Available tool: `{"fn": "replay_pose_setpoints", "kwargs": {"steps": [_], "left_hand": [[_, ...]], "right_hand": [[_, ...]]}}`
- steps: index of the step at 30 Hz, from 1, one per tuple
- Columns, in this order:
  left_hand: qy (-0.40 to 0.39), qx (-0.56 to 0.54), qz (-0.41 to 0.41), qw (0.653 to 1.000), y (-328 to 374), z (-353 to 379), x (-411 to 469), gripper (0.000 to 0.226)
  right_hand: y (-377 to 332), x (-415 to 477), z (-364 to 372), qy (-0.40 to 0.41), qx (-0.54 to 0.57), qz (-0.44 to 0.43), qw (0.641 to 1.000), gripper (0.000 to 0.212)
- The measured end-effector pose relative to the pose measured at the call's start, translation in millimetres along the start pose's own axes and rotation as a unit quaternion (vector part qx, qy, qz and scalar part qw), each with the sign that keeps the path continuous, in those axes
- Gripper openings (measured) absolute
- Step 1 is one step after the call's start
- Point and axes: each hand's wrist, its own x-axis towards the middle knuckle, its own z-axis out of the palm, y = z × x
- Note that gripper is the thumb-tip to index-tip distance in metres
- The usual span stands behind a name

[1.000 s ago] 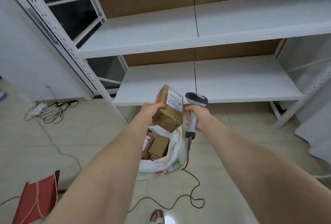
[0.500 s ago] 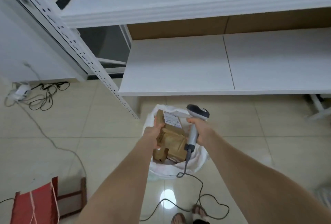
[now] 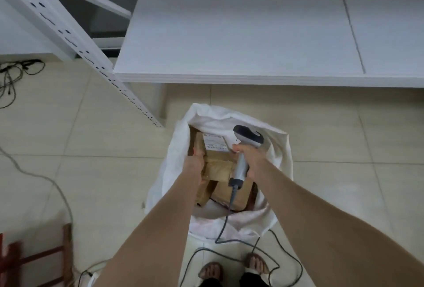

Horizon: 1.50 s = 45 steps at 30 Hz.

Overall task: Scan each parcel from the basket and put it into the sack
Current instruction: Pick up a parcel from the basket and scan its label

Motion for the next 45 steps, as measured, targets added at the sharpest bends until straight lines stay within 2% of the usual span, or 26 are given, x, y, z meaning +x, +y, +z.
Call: {"fn": "replay_pose_setpoints", "kwargs": {"steps": [5,8,13,15,18,20,24,29,31,34,37,40,45], "left_hand": [[0.076,0.049,0.063,0.994,-13.8,6.3,80.3,0.051],[0.045,0.063,0.043,0.996,-17.8,5.8,86.9,0.044],[0.015,0.065,0.009,0.998,-3.0,-4.3,61.3,0.037],[0.008,0.086,0.024,0.996,8.4,-9.3,36.8,0.033],[0.007,0.115,0.067,0.991,31.9,-13.5,-12.1,0.013],[-0.004,0.137,0.101,0.985,51.4,-11.3,-56.4,0.012],[-0.032,0.202,0.156,0.966,87.8,6.3,-168.0,0.013],[-0.083,0.300,0.208,0.927,99.1,49.0,-300.3,0.033],[-0.096,0.319,0.225,0.916,90.9,69.7,-347.7,0.031],[-0.147,0.347,0.254,0.891,70.6,103.2,-411.9,0.012],[-0.188,0.372,0.287,0.862,40.2,138.6,-469.7,0.032],[-0.213,0.384,0.301,0.847,2.8,173.5,-524.0,0.034],[-0.232,0.415,0.344,0.810,-65.2,238.1,-603.6,0.035]], "right_hand": [[21.5,54.3,12.7,-0.016,0.004,-0.004,1.000,0.042],[36.9,70.0,16.7,-0.027,-0.003,0.001,1.000,0.041],[39.8,51.9,12.5,-0.017,-0.005,0.001,1.000,0.057],[30.8,26.3,6.6,-0.004,0.004,0.001,1.000,0.047],[12.2,-27.6,-8.4,-0.008,0.026,-0.009,1.000,0.023],[0.1,-68.1,-22.5,-0.005,0.042,-0.022,0.999,0.011],[-22.2,-155.4,-61.7,-0.005,0.112,-0.066,0.992,0.015],[-36.6,-258.1,-125.7,0.046,0.216,-0.107,0.969,0.020],[-35.2,-292.2,-156.5,0.064,0.243,-0.117,0.961,0.021],[-30.6,-337.1,-207.7,0.102,0.276,-0.125,0.947,0.019],[-20.7,-377.1,-263.6,0.129,0.305,-0.134,0.934,0.013],[-4.2,-412.0,-321.3,0.152,0.342,-0.143,0.916,0.009],[30.6,-464.0,-421.1,0.163,0.427,-0.165,0.874,0.015]]}}
